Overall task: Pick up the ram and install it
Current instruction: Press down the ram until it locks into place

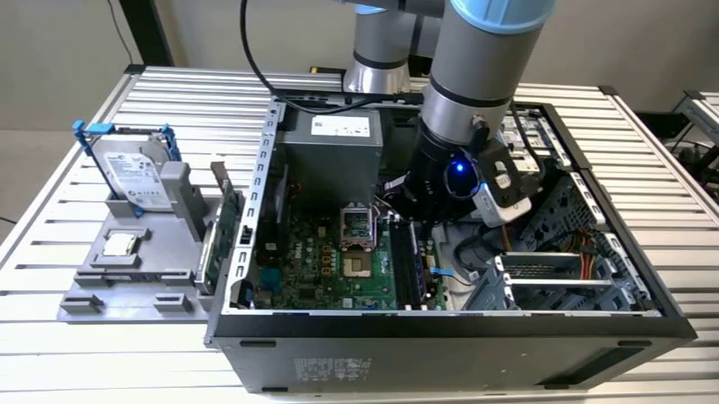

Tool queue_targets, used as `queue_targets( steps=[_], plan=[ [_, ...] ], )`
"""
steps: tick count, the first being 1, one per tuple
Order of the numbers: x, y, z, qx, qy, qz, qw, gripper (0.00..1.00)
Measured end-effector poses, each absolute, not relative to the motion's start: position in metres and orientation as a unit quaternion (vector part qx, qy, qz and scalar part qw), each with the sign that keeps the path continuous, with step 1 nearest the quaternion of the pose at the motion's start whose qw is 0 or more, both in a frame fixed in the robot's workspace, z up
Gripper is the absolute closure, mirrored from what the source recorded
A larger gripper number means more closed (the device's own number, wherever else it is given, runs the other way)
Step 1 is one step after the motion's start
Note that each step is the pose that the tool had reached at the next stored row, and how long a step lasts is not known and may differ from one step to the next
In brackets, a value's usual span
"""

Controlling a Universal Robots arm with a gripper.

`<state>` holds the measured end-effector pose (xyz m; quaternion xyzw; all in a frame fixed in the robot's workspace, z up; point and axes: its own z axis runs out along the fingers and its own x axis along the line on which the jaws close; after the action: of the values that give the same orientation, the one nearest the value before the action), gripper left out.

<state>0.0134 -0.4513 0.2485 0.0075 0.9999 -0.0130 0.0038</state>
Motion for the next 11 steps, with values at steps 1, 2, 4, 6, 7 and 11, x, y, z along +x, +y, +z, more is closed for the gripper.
queue_targets(
  steps=[1, 2, 4, 6, 7, 11],
  plan=[
    [0.0133, -0.4513, 0.2485, 0.007, 1.0, -0.013, 0.004, 1.0],
    [0.0137, -0.4513, 0.2485, 0.007, 1.0, -0.013, 0.004, 1.0],
    [0.0143, -0.4514, 0.2485, 0.0, 1.0, -0.013, 0.002, 1.0],
    [0.0143, -0.4514, 0.2485, -0.018, 1.0, -0.013, 0.002, 1.0],
    [0.0143, -0.4513, 0.2484, -0.027, 1.0, -0.013, 0.002, 1.0],
    [0.0143, -0.4513, 0.2484, -0.064, 0.998, -0.013, 0.003, 1.0]
  ],
)
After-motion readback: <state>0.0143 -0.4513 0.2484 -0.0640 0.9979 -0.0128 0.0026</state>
